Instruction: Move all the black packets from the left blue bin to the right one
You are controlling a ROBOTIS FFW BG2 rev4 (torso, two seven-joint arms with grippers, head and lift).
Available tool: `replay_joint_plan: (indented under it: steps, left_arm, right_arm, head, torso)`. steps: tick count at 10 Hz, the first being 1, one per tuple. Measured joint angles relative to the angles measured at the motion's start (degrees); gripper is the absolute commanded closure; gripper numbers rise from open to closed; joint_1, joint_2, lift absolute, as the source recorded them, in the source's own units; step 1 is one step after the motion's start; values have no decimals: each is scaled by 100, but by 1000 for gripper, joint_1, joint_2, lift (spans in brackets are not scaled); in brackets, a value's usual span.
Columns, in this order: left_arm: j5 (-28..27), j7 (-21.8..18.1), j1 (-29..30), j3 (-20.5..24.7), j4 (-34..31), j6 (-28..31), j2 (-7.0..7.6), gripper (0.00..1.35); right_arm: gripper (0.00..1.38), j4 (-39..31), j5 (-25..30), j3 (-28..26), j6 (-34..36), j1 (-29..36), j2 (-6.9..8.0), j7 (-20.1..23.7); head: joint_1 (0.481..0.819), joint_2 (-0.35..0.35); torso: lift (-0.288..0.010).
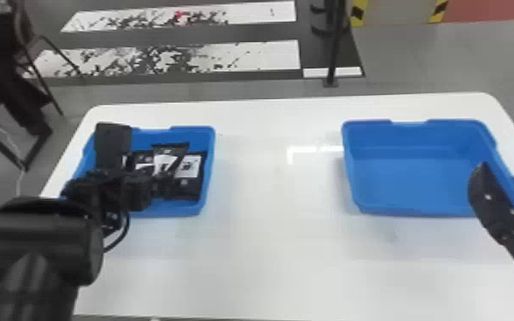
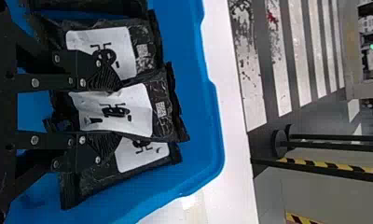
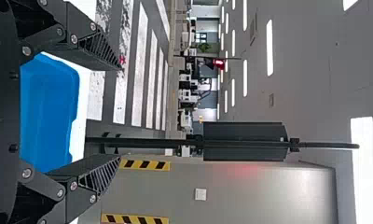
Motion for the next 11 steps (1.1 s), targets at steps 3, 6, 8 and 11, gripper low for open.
replay_joint_plan:
  steps: [3,6,8,11]
  left_arm:
    - [280,-130,719,343,-1536,269,-7,1211]
    - [1133,-324,1388,243,-2750,92,-7,1211]
    - [1478,-385,1398,-212,-2945,-237,-7,1211]
    - [1701,-439,1251,-797,-2972,-383,-7,1211]
  right_arm:
    - [395,-13,-10,0,0,1,0,0]
    - [404,21,-191,-7,180,-192,0,455]
    - [403,46,-425,-31,879,-587,0,1112]
    - [401,-277,-627,135,2079,-1134,0,1605]
  head:
    - [695,85]
    - [695,-3]
    - [695,-63]
    - [695,-92]
  torso:
    - [-140]
    - [-140]
    - [-140]
    - [-140]
